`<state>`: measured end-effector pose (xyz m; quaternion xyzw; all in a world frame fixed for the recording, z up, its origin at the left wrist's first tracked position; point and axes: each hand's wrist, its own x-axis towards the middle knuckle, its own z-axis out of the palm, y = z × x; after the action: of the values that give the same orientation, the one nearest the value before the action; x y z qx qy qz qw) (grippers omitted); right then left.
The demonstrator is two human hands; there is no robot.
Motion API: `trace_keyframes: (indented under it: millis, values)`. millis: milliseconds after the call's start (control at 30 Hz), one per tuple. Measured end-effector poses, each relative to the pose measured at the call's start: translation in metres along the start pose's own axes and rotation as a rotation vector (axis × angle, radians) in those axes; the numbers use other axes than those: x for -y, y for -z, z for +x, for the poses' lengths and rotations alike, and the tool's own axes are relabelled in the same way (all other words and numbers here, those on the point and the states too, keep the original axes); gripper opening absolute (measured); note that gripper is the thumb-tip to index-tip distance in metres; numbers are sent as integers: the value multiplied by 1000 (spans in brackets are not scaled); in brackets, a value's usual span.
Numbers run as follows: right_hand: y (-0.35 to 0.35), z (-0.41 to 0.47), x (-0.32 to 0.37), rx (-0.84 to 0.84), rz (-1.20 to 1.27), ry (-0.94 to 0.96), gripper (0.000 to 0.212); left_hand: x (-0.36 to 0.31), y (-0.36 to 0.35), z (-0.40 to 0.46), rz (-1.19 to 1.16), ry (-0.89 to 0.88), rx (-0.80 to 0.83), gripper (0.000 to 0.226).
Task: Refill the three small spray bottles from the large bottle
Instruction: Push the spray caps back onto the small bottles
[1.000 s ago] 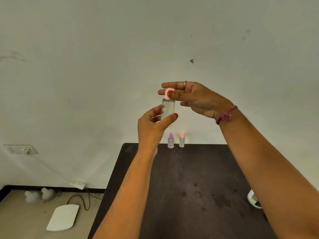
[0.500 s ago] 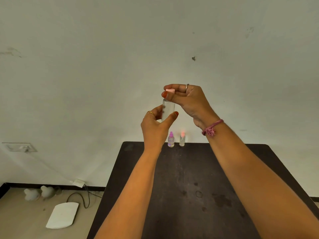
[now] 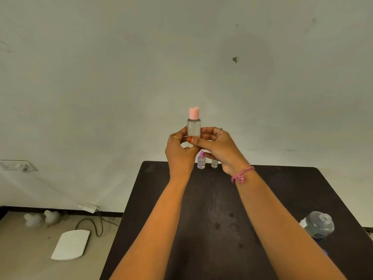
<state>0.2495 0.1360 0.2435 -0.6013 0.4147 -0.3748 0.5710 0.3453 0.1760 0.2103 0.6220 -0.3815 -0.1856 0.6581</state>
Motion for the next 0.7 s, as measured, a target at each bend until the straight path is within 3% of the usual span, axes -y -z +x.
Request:
trace_keyframes:
  millis: [200,433,700]
  values:
    - [-19,28,-38,-128,18,14,40,37,1,16,32,28,57,50]
    - [-39,64,-105,-294,-74,4,33,104,15,38,157,97,255,57]
    - [-55,112,-191,-379,-221,-82,23,172,28,48,218,313,184,46]
